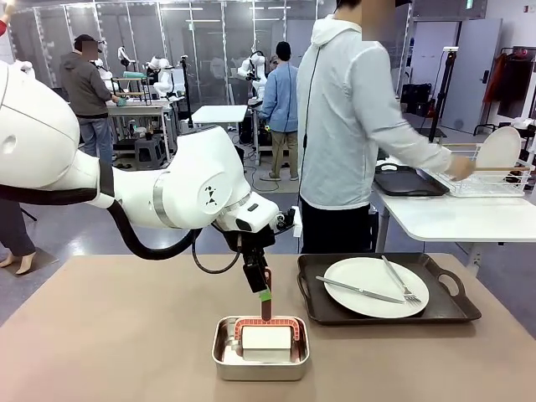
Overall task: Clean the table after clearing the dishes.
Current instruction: Place the Lint Roller back on top of the Airtight Container, then when the right (or left) Handle tray is removed, use the right hand (or left hand) to clean the right (or left) side of the table with the Lint Roller.
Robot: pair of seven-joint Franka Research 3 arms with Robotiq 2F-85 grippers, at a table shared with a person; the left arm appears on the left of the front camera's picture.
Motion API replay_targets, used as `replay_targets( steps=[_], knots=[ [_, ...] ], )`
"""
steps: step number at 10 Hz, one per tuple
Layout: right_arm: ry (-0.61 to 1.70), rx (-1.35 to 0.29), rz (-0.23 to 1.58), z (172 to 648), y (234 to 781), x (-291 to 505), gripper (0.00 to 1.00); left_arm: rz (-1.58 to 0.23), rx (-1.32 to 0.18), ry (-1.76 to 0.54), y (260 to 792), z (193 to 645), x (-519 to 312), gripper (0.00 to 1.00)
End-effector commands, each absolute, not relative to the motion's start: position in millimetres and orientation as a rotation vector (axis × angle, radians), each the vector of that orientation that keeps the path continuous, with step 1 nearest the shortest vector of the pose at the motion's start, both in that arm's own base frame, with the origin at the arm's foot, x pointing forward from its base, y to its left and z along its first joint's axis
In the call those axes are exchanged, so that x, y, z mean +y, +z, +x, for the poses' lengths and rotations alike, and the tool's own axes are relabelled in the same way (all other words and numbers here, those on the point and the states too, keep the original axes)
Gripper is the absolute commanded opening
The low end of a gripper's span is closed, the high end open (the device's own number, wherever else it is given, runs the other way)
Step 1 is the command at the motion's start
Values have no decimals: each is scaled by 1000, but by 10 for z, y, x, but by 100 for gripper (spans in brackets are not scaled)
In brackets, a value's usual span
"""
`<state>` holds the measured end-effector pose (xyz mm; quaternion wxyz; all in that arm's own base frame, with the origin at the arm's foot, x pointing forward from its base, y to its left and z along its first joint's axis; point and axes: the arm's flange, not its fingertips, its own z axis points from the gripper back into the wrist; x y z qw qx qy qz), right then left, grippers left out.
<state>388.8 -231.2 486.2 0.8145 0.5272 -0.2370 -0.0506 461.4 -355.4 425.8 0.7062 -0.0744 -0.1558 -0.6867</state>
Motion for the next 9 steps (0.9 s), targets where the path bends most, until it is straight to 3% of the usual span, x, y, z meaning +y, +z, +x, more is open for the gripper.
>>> replay_targets(
  steps=[1, 9],
  knots=[
    [-102, -509, 1129, 3870, 4892, -2309, 100, -144, -339, -1516, 4304, 4586, -3549, 100],
    [-102, -509, 1129, 3870, 4892, -2309, 100, -164, -346, -1526, 4258, 4613, -3554, 100]
  ],
)
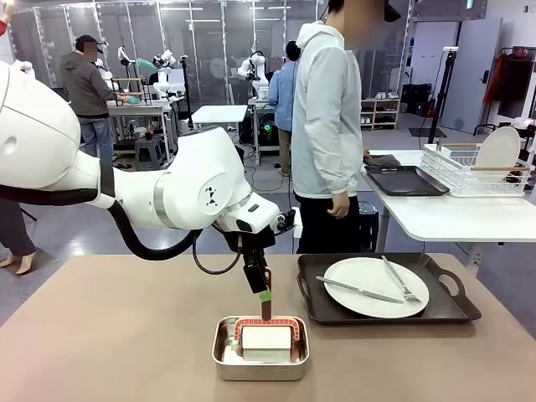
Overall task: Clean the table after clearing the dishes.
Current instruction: When the right (or left) Handle tray is removed, use the right hand (or left hand) to clean the right (or left) side of the table with the Lint Roller.
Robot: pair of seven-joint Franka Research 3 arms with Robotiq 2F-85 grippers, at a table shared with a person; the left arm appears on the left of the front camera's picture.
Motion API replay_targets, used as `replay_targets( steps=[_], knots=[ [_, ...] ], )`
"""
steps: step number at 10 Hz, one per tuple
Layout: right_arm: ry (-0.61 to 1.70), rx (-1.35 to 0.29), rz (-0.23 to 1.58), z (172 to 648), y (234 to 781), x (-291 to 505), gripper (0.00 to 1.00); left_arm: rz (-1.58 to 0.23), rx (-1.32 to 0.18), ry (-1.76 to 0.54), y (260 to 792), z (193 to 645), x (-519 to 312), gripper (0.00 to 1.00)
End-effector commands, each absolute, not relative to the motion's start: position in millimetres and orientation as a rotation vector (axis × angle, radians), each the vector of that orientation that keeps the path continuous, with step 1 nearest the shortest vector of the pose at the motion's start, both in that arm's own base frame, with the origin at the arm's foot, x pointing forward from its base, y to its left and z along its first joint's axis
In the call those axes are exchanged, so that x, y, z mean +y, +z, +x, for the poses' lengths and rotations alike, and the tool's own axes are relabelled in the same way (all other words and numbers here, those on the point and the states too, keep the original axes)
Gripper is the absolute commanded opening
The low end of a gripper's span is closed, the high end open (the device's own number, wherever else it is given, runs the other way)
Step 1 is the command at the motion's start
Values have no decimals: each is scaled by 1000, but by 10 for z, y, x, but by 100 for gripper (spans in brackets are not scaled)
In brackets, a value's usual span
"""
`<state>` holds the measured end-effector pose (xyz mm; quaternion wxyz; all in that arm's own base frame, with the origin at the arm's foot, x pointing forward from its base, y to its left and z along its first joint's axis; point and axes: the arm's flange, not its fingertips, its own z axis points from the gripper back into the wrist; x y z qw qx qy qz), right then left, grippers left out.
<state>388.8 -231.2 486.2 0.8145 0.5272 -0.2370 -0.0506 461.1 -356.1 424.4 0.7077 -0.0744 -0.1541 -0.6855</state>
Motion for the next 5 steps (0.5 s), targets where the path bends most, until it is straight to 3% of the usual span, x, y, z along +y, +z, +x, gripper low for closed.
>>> replay_targets(
  steps=[1, 5],
  knots=[
    [-102, -509, 1129, 3870, 4892, -2309, 100, -164, -346, -1526, 4258, 4613, -3554, 100],
    [-102, -509, 1129, 3870, 4892, -2309, 100, -165, -342, -1523, 4244, 4610, -3562, 100]
  ],
)
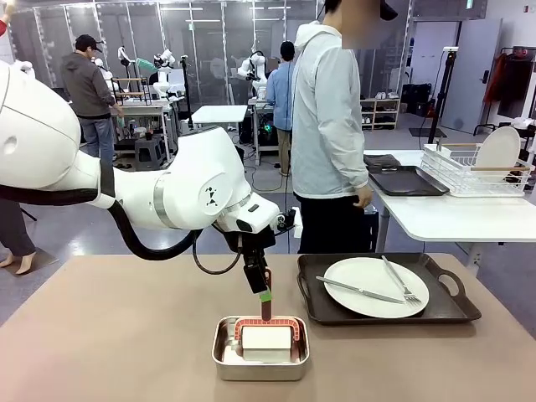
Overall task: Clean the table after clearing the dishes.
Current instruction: When the right (or left) Handle tray is removed, use the right hand (or left hand) to clean the right (or left) side of the table with the Lint Roller.
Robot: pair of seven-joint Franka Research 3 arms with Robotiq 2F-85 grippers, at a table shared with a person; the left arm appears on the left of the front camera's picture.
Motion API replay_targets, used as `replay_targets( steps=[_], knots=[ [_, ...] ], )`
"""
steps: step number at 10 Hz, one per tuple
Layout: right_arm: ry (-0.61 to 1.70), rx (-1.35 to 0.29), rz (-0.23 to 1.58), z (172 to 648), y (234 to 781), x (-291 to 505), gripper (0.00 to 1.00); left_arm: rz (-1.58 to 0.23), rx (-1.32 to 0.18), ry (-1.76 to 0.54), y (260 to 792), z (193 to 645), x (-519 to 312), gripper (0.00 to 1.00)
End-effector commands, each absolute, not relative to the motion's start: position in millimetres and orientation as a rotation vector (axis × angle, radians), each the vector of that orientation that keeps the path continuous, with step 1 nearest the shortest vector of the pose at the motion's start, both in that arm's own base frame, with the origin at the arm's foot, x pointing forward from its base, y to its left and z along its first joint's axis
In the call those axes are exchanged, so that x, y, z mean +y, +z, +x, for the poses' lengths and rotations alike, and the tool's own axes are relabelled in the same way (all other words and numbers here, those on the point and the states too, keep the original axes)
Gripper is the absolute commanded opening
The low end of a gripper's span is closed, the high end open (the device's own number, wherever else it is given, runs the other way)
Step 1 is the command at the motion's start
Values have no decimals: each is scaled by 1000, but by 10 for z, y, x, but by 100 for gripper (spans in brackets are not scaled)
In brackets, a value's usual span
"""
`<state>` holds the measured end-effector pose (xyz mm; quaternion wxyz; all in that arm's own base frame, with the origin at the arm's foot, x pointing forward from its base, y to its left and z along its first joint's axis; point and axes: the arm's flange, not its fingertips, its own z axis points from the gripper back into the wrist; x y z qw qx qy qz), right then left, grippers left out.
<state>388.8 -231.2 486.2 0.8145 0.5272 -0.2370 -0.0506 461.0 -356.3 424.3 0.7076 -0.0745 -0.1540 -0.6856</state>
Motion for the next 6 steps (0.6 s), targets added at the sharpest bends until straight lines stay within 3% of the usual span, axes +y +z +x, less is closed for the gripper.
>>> replay_targets(
  steps=[1, 4, 6],
  knots=[
    [-102, -509, 1129, 3870, 4892, -2309, 100, -216, -323, -1474, 4439, 4678, -3512, 100],
    [-102, -509, 1129, 3870, 4892, -2309, 100, -420, -336, -1169, 5041, 4889, -2926, 100],
    [-102, -509, 1129, 3870, 4892, -2309, 100, -684, -399, -858, 5396, 4963, -2078, 100]
  ],
)
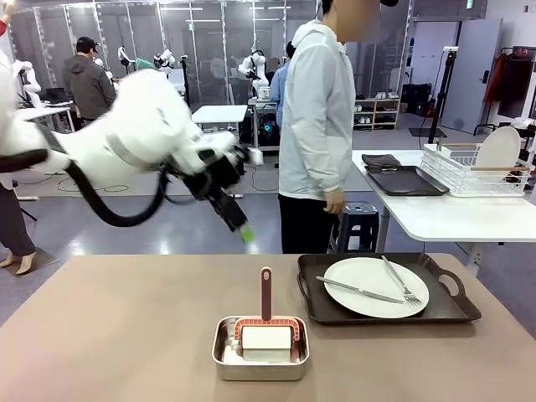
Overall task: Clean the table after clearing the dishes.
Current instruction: When the right (or left) Handle tray is removed, use the right hand (or left hand) to clean the right (or left) side of the table with the Lint Roller.
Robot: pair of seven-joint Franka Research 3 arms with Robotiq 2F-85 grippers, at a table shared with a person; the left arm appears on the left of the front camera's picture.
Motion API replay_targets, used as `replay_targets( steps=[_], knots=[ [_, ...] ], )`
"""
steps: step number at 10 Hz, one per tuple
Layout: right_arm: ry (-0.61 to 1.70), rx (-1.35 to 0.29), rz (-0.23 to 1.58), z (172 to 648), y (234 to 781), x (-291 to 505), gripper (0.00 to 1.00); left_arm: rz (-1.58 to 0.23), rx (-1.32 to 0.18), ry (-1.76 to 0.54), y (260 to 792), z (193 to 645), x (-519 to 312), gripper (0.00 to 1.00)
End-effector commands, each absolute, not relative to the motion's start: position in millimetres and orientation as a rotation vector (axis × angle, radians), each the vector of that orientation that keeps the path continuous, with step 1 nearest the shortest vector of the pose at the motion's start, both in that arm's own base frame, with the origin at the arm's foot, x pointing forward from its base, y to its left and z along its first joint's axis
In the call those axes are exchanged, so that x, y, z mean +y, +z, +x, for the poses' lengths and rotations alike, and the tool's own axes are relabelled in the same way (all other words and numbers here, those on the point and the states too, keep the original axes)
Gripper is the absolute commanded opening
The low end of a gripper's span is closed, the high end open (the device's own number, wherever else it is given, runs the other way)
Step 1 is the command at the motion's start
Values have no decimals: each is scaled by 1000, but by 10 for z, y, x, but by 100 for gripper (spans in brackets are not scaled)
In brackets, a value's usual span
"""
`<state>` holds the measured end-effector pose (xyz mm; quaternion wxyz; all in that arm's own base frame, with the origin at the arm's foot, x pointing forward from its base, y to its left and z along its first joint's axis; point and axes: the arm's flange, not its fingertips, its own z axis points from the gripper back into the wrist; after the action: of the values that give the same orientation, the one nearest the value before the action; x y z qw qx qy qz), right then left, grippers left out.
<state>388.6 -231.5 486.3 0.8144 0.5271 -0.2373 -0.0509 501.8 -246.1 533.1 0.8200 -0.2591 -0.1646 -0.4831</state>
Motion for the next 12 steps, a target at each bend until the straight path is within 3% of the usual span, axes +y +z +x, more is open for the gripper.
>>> replay_targets(
  steps=[1, 3, 6, 9, 11, 12],
  knots=[
    [-102, -509, 1129, 3870, 4892, -2309, 100, -776, -452, -735, 5484, 4967, -1624, 100],
    [-102, -509, 1129, 3870, 4892, -2309, 100, -1030, -480, -485, 5585, 4949, -681, 100],
    [-102, -509, 1129, 3870, 4892, -2309, 100, -1153, -570, -200, 5589, 4995, 304, 100],
    [-102, -509, 1129, 3870, 4892, -2309, 100, -1134, -540, -84, 5435, 5034, 1109, 100],
    [-102, -509, 1129, 3870, 4892, -2309, 100, -1029, -534, 48, 5341, 5010, 1454, 100],
    [-102, -509, 1129, 3870, 4892, -2309, 100, -854, -512, 154, 5331, 4995, 1617, 100]
  ],
)
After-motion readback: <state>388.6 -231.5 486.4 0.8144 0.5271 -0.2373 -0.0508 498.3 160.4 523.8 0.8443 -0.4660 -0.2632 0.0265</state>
